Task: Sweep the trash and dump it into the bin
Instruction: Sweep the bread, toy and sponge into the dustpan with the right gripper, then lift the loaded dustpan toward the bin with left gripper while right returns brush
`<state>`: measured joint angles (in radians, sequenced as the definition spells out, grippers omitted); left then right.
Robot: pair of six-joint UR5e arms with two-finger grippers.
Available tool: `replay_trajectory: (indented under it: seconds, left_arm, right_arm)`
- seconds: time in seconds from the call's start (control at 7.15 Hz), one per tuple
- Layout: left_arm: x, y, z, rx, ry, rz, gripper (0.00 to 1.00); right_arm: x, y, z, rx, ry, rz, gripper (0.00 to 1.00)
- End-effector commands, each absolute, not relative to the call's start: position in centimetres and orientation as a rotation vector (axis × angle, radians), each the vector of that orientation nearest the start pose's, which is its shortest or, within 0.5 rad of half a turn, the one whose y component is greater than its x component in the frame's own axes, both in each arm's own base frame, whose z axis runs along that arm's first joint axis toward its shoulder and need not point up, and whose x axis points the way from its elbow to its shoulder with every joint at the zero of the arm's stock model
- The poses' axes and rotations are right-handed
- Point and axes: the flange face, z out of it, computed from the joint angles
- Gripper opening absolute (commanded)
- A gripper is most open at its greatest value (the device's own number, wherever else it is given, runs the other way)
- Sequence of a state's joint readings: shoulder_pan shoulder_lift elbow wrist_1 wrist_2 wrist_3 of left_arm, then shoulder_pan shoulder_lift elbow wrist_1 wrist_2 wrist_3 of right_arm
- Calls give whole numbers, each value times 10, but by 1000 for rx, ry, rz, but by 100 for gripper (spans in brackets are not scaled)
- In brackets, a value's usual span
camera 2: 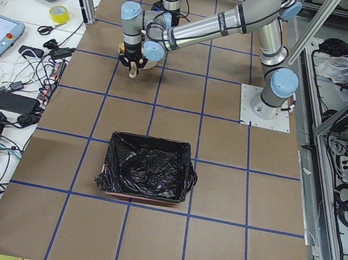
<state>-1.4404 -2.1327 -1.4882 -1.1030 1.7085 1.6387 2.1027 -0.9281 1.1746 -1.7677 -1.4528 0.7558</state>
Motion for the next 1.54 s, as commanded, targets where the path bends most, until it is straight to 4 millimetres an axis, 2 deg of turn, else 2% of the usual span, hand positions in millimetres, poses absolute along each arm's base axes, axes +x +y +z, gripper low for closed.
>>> replay_trajectory:
  seconds: [0.0, 0.28, 0.42, 0.56, 0.84, 1.12, 1.26, 1.4]
  left_arm:
    - [-30, -683, 243, 2098, 2226, 169, 0]
    - [-18, -683, 258, 2099, 2281, 51, 0]
    - [-13, -681, 267, 2103, 2289, 54, 0]
    - [-13, -676, 280, 2121, 2283, 51, 0]
    - [25, -664, 311, 2147, 2276, 56, 0]
    - [71, -644, 352, 2250, 2202, 70, 0]
    - [105, -632, 380, 2308, 2176, 83, 0]
    - [149, -615, 409, 2376, 2142, 87, 0]
  right_arm:
    - [430, -578, 345, 297, 3064, 189, 12]
    - [331, -609, 364, 231, 3079, 292, 12]
    - [276, -623, 361, 201, 3104, 319, 12]
    - [222, -631, 347, 156, 3096, 350, 12]
    - [122, -627, 358, 90, 3120, 341, 11]
    - [60, -609, 354, 108, 3146, 356, 11]
    - [44, -605, 352, 65, 3172, 321, 11]
    - [23, -603, 345, 93, 3166, 324, 11]
